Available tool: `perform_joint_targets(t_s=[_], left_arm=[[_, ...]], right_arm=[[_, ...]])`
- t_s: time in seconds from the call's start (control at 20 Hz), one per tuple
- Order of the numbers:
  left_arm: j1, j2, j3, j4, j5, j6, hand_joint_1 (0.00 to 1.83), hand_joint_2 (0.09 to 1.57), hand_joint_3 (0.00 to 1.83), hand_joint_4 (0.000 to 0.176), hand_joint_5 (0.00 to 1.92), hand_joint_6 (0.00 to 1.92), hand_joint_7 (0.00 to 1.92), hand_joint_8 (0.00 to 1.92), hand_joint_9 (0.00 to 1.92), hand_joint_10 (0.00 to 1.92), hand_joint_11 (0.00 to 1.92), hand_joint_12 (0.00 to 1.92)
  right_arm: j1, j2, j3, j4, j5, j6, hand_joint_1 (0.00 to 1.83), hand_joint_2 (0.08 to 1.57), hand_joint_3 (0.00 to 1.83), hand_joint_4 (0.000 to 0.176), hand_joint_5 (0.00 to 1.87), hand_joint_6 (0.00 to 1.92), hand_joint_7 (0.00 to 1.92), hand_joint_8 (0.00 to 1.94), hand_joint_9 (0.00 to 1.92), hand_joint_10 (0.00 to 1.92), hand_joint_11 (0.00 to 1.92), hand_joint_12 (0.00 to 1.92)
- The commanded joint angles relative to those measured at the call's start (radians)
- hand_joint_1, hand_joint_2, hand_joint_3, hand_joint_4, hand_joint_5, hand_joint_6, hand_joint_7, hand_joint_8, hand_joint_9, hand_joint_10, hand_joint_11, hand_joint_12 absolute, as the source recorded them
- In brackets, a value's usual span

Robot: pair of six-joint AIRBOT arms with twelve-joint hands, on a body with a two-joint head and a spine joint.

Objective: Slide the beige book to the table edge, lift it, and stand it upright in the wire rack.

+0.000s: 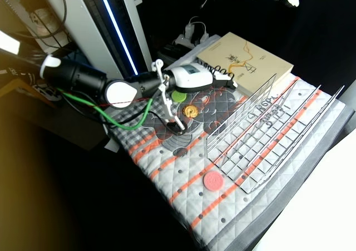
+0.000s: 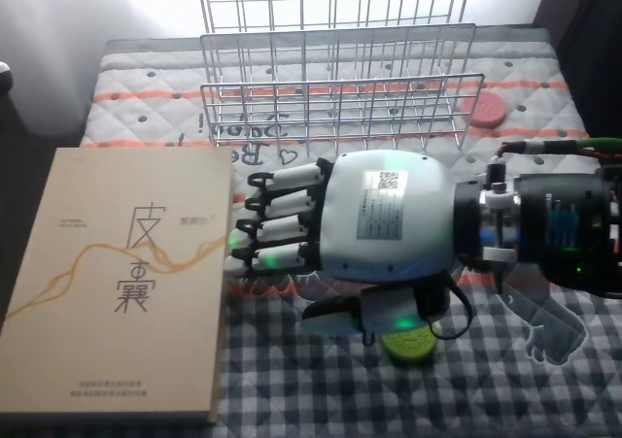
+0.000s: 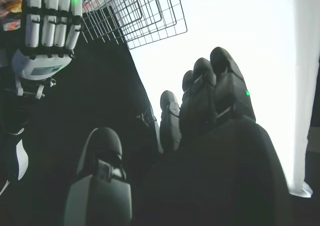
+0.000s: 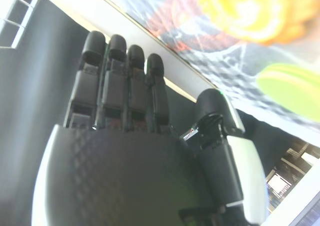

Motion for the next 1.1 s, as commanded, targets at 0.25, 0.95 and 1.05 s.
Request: perform_joint_targets(t_s=[0.25,0.95,1.05], left_arm=[[-0.005,0.005,0.007,-0.016,-0.128,-0.013,0.31,1.18,0.00,0.173,0.28,0.00,0.19,0.00,0.18,0.00,0.00,0.34],[-0.005,0.005,0.011,-0.020,-0.132,-0.027,0.31,1.18,0.00,0.167,0.28,0.00,0.20,0.00,0.17,0.00,0.00,0.36],[-0.005,0.005,0.011,-0.020,-0.132,-0.027,0.28,1.18,0.00,0.170,0.27,0.00,0.20,0.00,0.17,0.00,0.00,0.35]], right_arm=[[0.018,-0.023,0.011,0.033,0.096,0.001,0.05,1.43,0.00,0.000,0.34,0.00,0.39,0.00,0.41,0.00,0.22,0.45],[0.044,-0.102,0.065,0.036,0.096,0.001,0.04,1.45,0.00,0.000,0.36,0.00,0.43,0.00,0.44,0.00,0.23,0.45],[0.053,-0.113,0.073,0.034,0.096,0.001,0.05,1.45,0.00,0.000,0.36,0.00,0.42,0.00,0.44,0.00,0.23,0.44]])
